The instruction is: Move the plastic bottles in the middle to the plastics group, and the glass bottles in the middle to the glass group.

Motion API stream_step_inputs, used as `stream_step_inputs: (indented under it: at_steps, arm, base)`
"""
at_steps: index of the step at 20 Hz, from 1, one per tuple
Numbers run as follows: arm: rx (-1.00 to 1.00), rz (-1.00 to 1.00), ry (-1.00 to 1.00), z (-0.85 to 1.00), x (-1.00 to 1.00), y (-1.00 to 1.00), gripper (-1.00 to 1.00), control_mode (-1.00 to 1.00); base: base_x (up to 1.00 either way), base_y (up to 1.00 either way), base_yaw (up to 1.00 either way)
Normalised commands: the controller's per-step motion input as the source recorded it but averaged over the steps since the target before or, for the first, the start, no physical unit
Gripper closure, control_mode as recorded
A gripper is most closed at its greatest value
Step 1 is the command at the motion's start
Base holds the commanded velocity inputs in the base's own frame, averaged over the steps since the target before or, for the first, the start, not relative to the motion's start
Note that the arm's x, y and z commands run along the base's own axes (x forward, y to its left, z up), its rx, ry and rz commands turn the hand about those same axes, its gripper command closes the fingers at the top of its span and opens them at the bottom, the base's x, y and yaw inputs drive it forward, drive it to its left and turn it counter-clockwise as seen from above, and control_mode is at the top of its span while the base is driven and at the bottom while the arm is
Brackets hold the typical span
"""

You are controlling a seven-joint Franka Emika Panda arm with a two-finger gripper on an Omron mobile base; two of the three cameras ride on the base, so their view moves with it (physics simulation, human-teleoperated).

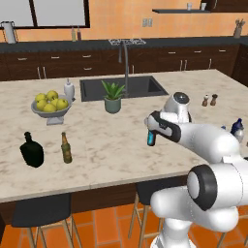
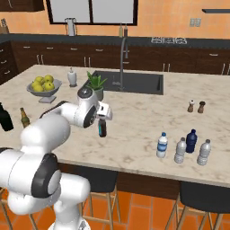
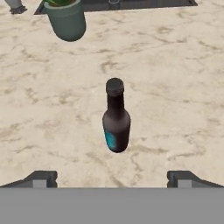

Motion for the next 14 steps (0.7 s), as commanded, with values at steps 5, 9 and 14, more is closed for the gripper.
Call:
stream_step_inputs:
  at_steps: [5,9,14]
  arm:
    - [-0.01,0.03,0.0,-0.18,0.45,0.03,-1.0,-1.0]
    - [-0.05,0.0,0.0,-0.31,0.4,-0.01,-1.0,-1.0]
    - [-0.02,0.02,0.0,-0.3,0.41,-0.02,-1.0,-1.0]
  base:
    - [0.0,0.0,0.0]
    - [0.0,0.0,0.0]
    - [0.0,0.0,0.0]
